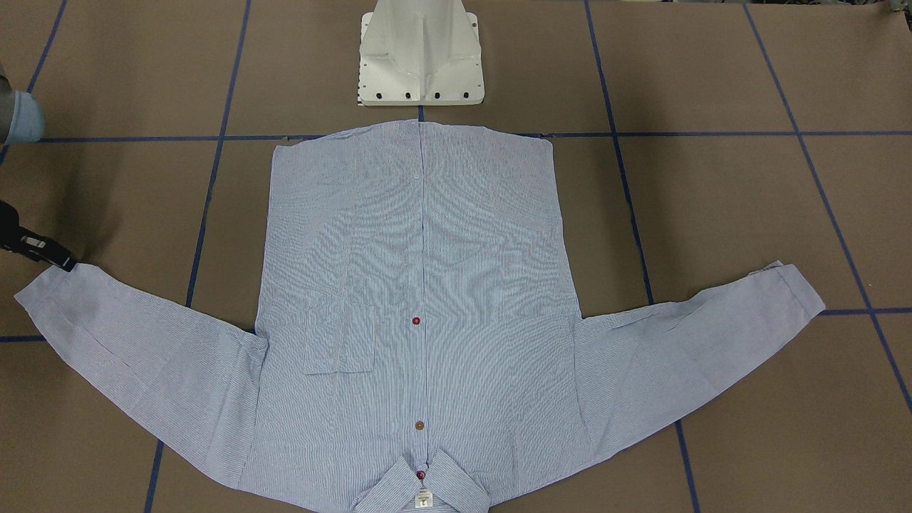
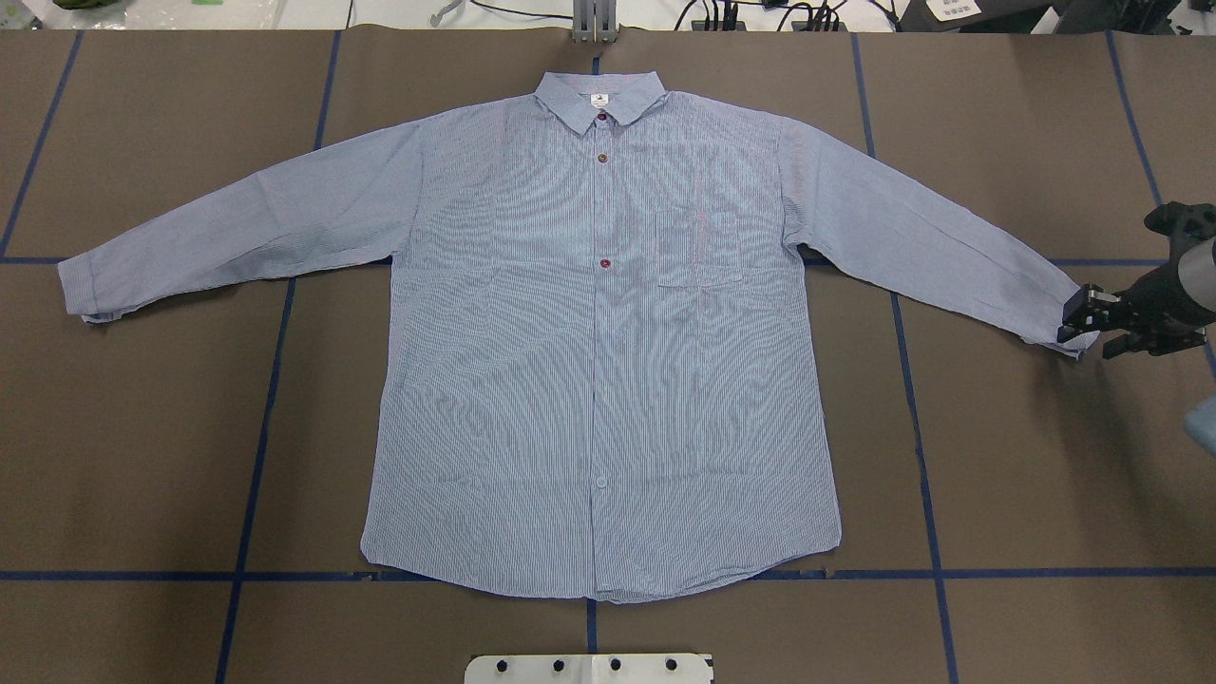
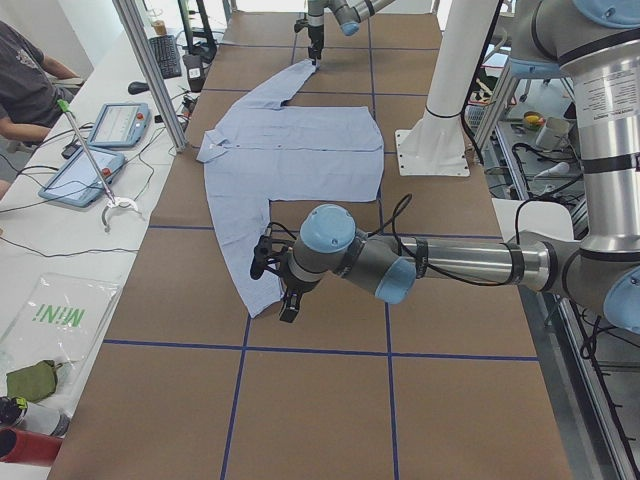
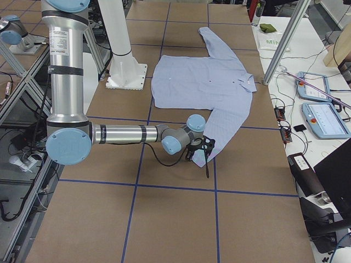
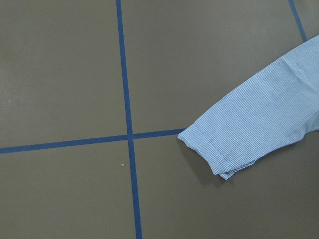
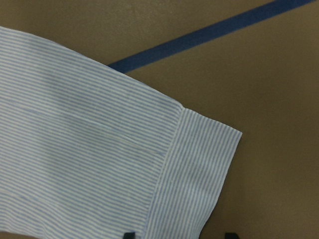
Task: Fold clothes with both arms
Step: 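Grasp the sleeve cuff nearest the right gripper with the right gripper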
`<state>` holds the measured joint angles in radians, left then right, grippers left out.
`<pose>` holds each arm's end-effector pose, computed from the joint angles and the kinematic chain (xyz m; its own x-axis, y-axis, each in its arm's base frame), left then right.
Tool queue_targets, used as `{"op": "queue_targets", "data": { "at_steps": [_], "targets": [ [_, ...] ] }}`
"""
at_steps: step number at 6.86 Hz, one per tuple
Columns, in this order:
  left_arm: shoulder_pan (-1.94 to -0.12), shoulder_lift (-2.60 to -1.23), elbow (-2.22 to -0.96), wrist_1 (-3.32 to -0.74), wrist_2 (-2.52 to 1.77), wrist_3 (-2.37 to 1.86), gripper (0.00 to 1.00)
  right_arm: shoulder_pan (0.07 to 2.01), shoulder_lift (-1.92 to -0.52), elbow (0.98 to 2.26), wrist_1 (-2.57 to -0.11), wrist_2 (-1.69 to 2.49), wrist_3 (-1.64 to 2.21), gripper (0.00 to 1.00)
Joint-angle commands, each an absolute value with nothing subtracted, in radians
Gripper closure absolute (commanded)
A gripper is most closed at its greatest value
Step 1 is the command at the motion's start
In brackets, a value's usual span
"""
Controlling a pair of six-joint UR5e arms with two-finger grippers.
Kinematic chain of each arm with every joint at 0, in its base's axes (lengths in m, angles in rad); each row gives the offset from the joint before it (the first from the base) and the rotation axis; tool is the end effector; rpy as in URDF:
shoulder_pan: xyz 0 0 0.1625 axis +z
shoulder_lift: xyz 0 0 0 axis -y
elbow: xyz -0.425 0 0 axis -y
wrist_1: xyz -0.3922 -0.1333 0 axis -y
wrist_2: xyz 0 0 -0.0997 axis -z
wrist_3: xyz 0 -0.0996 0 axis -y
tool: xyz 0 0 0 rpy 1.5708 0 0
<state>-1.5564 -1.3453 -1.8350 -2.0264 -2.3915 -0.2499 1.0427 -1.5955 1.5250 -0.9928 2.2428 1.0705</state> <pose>-0.0544 -0.4177 0.5740 0.6588 0.1281 -0.7414 0.1551 0.9411 0.3004 -0.1933 -0.4728 0.6347 0.6375 0.3479 0.6874 -0.2481 0.9374 -0.2443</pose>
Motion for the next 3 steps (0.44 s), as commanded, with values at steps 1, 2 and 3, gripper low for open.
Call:
{"op": "queue_targets", "data": {
  "at_steps": [1, 2, 3],
  "targets": [
    [-1.557, -1.345, -1.838, -2.026, -2.391, -0.25, 0.0, 1.034, -1.591, 1.516, -0.996, 2.227, 1.074, 0.56],
    [-1.557, -1.344, -1.838, -2.026, -2.391, -0.25, 0.0, 1.034, -1.591, 1.505, -0.994, 2.229, 1.074, 0.56],
    [-1.557, -1.344, -1.841, -2.026, -2.391, -0.25, 0.0, 1.034, -1.591, 1.505, -0.994, 2.229, 1.075, 0.66]
  ]
}}
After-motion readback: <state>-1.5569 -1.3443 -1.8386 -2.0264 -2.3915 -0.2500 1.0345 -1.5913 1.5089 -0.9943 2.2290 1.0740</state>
